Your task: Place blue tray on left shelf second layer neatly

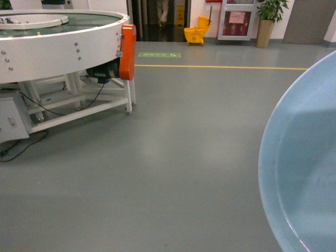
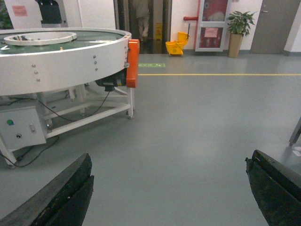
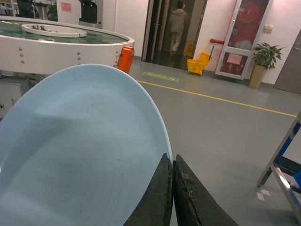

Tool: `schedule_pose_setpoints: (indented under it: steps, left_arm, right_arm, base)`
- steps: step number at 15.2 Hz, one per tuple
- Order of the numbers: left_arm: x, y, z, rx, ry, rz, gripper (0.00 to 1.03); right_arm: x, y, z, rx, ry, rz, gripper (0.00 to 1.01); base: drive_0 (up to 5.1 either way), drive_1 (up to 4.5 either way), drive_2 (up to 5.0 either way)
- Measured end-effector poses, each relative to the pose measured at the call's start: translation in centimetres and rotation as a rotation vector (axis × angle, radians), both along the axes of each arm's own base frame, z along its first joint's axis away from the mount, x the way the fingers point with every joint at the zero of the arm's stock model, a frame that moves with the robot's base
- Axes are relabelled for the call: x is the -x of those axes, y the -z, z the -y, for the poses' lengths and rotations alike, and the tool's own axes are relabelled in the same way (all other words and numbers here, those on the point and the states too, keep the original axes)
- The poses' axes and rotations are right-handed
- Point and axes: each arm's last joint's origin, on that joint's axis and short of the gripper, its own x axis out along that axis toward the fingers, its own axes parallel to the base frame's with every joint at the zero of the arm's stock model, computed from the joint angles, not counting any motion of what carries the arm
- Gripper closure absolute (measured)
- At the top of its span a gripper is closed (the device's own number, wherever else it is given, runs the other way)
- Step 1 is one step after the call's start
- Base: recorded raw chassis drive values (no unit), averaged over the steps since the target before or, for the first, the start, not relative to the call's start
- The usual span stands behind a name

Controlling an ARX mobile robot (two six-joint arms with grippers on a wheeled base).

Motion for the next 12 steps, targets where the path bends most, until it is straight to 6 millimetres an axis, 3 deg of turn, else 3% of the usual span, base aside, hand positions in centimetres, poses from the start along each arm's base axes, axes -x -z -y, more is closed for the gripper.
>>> schedule_pose_setpoints:
  steps: [12]
  left_arm:
    - [0.0, -0.01, 0.0, 0.0, -0.002, 0.001, 0.05]
  right_arm:
    - [0.0, 0.0, 0.01, 0.0, 0.002, 0.0, 0.99]
  base:
    - [2.3, 2.55, -4.9]
